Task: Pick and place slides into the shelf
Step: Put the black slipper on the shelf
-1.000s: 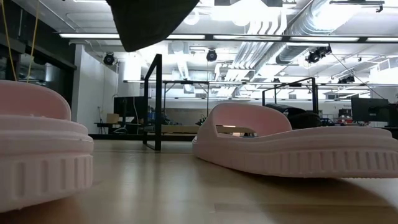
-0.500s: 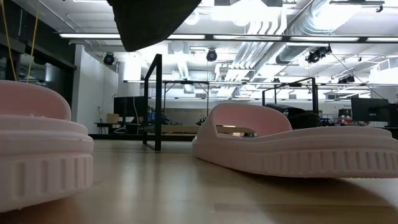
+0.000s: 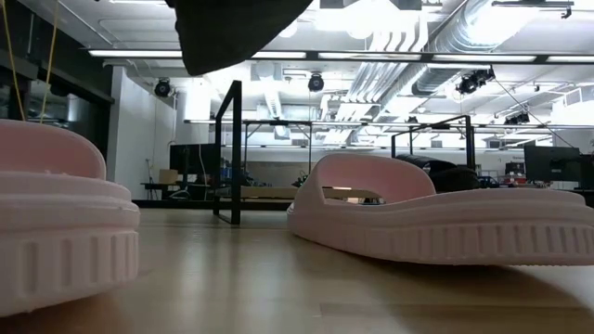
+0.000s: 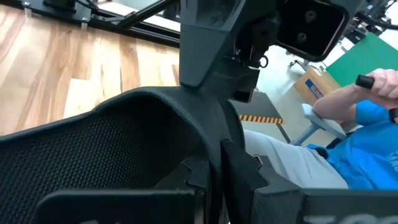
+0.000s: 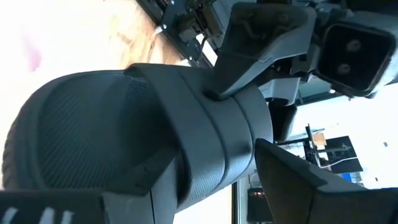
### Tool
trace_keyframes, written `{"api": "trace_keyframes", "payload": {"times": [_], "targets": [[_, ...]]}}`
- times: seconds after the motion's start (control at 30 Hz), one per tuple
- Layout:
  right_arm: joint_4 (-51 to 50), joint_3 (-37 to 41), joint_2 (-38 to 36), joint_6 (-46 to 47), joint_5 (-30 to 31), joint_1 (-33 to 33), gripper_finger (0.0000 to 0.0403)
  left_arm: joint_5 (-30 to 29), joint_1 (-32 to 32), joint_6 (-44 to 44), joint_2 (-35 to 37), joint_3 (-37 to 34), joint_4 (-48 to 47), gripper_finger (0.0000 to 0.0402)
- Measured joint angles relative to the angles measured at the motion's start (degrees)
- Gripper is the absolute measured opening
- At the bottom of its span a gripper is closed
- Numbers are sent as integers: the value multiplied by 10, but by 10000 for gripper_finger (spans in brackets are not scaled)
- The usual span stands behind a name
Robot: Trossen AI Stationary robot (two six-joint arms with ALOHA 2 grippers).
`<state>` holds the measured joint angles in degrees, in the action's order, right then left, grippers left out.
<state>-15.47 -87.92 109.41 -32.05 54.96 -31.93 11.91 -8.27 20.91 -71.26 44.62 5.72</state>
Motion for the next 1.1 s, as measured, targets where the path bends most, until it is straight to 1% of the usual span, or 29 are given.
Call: {"api": "trace_keyframes", "payload": {"times": [0.27, 0.37, 0.47, 0.67, 0.87, 0.97, 1.1], "targets": [[4, 0, 5, 3, -7, 8, 189, -1, 0, 1, 0, 0, -2, 19], [7, 0, 5, 4, -6, 8, 181, 0, 0, 1, 0, 0, -2, 19], [14, 0, 5, 5, -6, 7, 153, 1, 0, 1, 0, 0, 0, 19], [20, 0, 5, 19, -5, 7, 78, 3, 0, 1, 0, 0, 0, 19], [20, 0, 5, 33, -6, 7, 23, 3, 0, -8, 0, 0, -2, 19], [20, 0, 5, 33, -6, 7, 5, 3, 0, -10, 0, 0, -2, 19], [19, 0, 6, 35, -8, 8, 4, 0, 0, -18, 0, 0, -12, 19]]}}
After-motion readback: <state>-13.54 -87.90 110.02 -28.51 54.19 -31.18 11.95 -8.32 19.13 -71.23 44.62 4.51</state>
